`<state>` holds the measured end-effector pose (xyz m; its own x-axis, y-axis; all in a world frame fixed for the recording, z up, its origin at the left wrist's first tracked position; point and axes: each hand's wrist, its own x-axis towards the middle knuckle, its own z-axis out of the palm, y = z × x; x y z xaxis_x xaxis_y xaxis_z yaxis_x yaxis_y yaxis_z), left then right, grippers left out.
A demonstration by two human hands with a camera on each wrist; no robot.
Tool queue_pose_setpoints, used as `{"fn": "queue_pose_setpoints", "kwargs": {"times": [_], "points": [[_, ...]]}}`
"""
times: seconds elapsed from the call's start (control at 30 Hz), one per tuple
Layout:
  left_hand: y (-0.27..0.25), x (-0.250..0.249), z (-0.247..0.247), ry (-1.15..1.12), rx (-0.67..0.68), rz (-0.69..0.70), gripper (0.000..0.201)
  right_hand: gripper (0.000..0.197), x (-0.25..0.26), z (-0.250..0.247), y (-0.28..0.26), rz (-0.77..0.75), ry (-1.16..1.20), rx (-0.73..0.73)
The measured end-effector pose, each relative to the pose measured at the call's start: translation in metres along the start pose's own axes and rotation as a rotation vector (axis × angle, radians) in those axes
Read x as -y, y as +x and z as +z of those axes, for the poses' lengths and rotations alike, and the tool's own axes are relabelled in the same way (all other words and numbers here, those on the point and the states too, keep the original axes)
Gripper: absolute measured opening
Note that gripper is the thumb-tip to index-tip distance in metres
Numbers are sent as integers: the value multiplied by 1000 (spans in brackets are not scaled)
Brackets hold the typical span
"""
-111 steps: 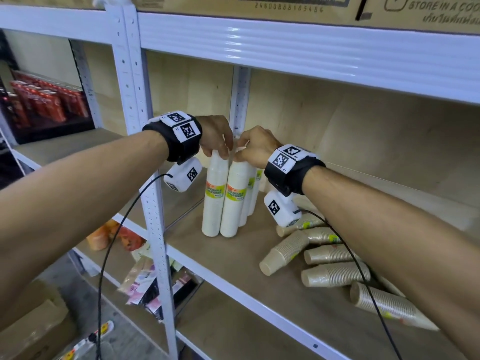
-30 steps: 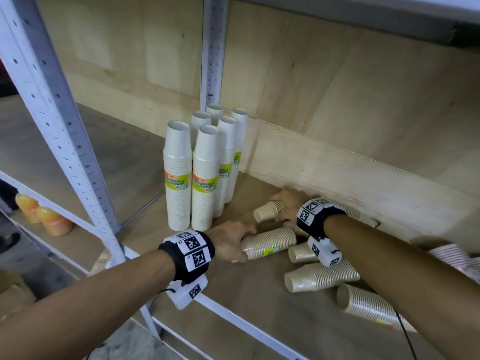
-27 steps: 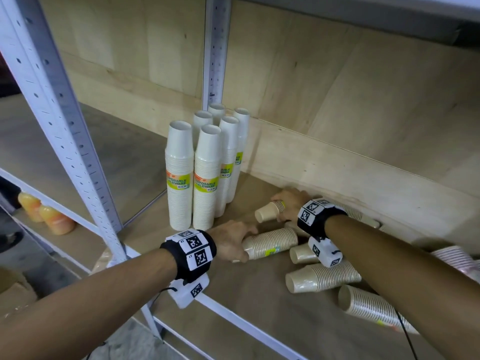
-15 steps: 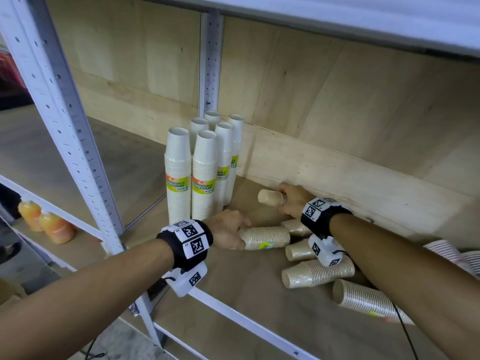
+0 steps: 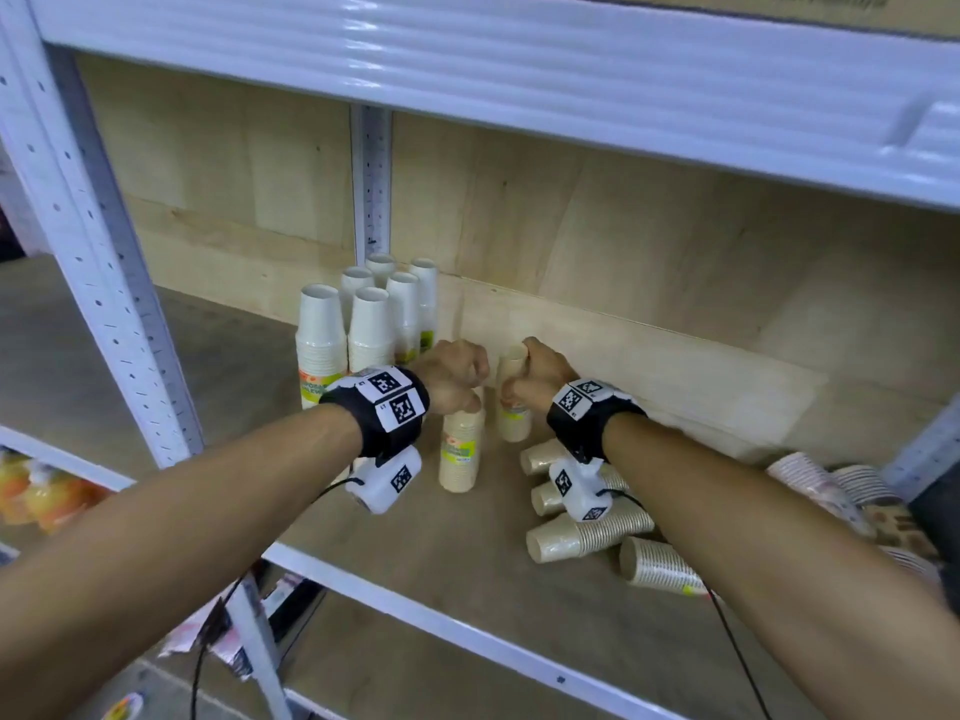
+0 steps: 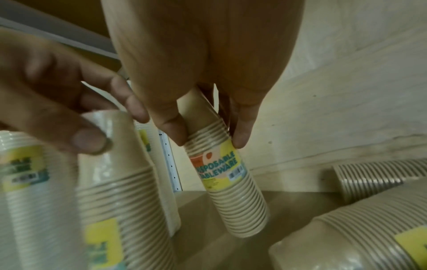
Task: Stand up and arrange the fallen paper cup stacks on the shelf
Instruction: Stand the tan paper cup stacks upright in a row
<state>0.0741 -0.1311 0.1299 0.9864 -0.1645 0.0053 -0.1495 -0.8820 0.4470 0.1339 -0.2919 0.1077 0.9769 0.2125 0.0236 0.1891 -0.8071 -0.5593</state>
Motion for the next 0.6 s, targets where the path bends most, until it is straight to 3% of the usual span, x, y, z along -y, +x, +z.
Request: {"fn": "queue_pose_setpoints", "kwargs": {"times": [0.23,0.6], "points": [[11,-6,-7,56,-77,-63,38,38,2,12,-12,52,185,-13],[14,-1,7,19,-64,-68,44,40,-15,31,-21,116,132,13]]}}
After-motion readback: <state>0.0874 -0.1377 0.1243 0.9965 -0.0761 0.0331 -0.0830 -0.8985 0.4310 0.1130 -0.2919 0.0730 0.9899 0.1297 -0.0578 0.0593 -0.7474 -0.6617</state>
